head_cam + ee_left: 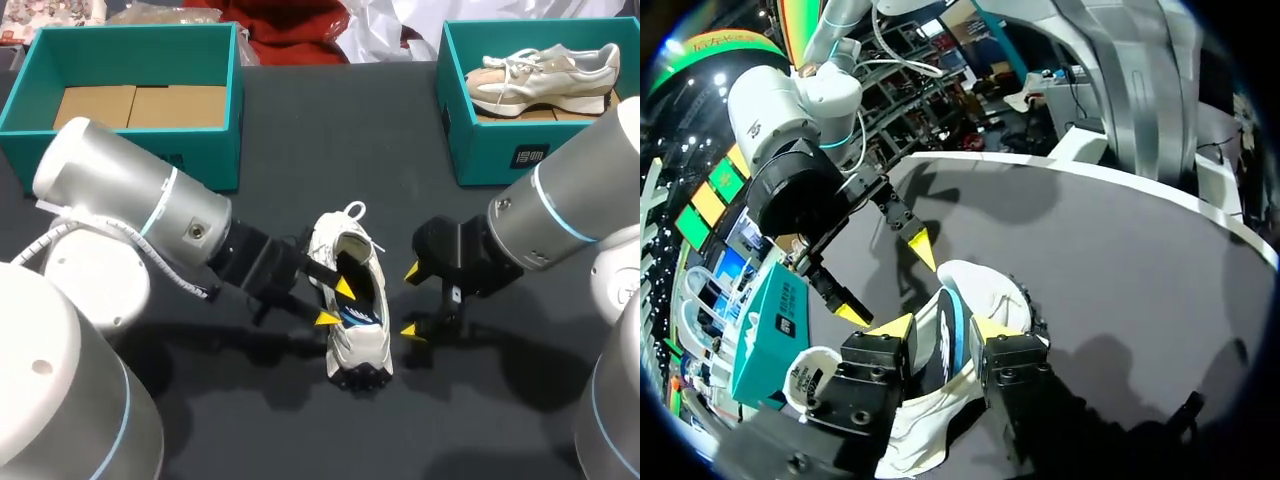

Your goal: Take the shoe out of the shoebox, open the shoe tongue, remove and reinsert the insole, then place the shoe into the shoebox

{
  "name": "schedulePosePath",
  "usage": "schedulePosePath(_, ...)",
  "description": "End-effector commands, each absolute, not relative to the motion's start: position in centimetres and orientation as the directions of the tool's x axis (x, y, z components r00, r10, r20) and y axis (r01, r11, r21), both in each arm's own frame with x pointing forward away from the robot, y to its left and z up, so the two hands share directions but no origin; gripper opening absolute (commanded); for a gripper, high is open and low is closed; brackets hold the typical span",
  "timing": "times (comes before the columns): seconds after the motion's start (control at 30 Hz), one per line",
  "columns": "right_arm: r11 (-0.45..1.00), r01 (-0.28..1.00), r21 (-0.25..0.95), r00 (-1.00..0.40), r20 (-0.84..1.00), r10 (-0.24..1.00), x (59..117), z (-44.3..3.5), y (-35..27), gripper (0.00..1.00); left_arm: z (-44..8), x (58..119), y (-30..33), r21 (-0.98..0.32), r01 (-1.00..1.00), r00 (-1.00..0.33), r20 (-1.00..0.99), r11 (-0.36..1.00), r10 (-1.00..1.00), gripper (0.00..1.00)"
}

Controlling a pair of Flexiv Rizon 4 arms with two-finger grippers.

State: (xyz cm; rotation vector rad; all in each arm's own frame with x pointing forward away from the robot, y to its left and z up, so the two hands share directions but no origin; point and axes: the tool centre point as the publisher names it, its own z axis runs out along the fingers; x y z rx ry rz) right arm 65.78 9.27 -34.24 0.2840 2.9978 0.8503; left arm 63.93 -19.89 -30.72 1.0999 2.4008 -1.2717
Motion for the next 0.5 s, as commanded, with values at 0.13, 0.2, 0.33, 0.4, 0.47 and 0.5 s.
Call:
schedulePosePath(0.13, 0.835, 0.187, 0.518, -0.98, 0.035, 0.198, 64.9, -32.0, 4.9, 1.0, -29.8, 64.3, -18.0, -0.625, 0.692, -0.694, -0.438, 0.361, 0.572, 0.35)
schedulePosePath(0.2, 0.845, 0.174, 0.506, -0.983, 0.033, 0.182, 64.9, -31.8, 4.1, 1.0, -29.7, 64.5, -17.4, -0.625, 0.691, -0.691, -0.424, 0.363, 0.586, 0.35)
schedulePosePath(0.33, 0.832, 0.142, 0.536, -0.989, 0.049, 0.137, 64.9, -31.7, 3.0, 1.0, -29.0, 65.1, -16.0, -0.618, 0.697, -0.676, -0.397, 0.363, 0.621, 0.35)
schedulePosePath(0.4, 0.832, 0.142, 0.536, -0.989, 0.049, 0.137, 64.9, -31.7, 3.0, 1.0, -28.6, 65.5, -15.2, -0.605, 0.709, -0.66, -0.388, 0.362, 0.644, 0.35)
schedulePosePath(0.47, 0.832, 0.142, 0.536, -0.989, 0.049, 0.137, 64.9, -31.7, 3.0, 1.0, -28.0, 66.0, -14.4, -0.597, 0.719, -0.642, -0.377, 0.356, 0.668, 0.34)
schedulePosePath(0.5, 0.832, 0.142, 0.536, -0.989, 0.049, 0.137, 64.9, -31.7, 3.0, 1.0, -27.8, 66.2, -13.9, -0.595, 0.725, -0.631, -0.371, 0.348, 0.681, 0.34)
